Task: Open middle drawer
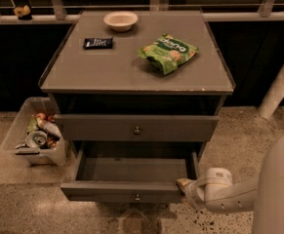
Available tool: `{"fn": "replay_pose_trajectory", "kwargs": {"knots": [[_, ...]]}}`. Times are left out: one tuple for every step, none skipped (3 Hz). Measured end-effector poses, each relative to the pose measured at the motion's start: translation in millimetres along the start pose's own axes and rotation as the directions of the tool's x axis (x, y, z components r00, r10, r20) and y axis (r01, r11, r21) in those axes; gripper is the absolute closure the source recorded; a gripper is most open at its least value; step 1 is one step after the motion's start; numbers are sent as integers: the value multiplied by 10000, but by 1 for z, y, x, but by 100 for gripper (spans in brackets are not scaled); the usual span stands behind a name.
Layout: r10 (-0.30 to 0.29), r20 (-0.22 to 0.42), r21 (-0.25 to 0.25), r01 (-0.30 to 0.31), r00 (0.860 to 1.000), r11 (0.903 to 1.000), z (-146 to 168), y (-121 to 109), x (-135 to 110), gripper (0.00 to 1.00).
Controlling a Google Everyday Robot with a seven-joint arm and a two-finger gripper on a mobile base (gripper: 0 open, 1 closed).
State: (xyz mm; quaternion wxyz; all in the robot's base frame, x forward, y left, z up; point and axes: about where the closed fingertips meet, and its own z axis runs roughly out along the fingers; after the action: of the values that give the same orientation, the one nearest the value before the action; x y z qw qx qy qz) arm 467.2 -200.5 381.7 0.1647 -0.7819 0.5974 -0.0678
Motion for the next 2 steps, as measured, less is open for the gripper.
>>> {"fn": "replay_pose_trajectory", "kwargs": {"knots": [[0,0,0,0,10000,10000,-2,-2,-1,100],[-80,55,-94,81,10000,9999,-3,12,-4,100]]}}
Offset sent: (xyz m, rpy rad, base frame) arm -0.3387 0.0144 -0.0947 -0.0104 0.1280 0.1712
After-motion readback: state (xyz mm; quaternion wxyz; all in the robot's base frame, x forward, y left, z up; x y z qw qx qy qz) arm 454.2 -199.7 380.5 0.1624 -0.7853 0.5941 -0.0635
